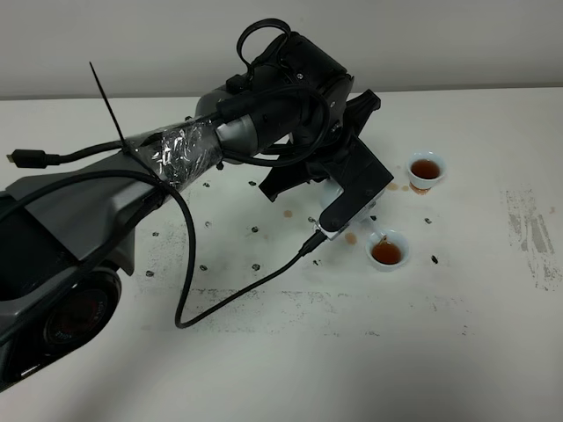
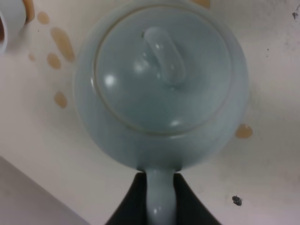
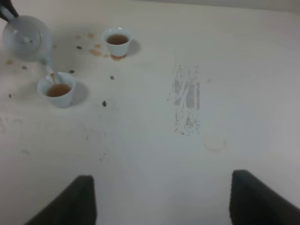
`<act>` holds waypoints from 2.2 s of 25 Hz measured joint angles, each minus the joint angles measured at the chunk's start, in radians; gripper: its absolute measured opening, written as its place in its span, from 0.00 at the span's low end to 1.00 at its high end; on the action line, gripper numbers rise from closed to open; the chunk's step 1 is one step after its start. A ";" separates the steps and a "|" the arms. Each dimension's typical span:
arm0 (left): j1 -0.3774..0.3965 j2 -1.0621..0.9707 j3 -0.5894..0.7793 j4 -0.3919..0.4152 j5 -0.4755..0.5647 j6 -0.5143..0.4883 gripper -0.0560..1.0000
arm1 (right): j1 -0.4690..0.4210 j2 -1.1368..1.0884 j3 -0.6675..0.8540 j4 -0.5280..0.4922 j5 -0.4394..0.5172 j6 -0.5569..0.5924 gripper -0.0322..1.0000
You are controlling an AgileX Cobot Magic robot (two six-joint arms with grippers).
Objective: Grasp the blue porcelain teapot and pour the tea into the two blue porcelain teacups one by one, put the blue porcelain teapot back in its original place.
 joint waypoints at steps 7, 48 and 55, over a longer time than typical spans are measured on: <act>0.000 -0.002 0.000 0.001 -0.001 0.000 0.06 | 0.000 0.000 0.000 0.000 0.000 0.000 0.59; -0.016 -0.009 0.000 -0.044 -0.004 -0.093 0.06 | 0.000 0.000 0.000 0.000 0.000 0.000 0.59; 0.048 -0.048 0.001 -0.263 0.021 -0.191 0.06 | 0.000 0.000 0.000 0.001 0.000 0.000 0.59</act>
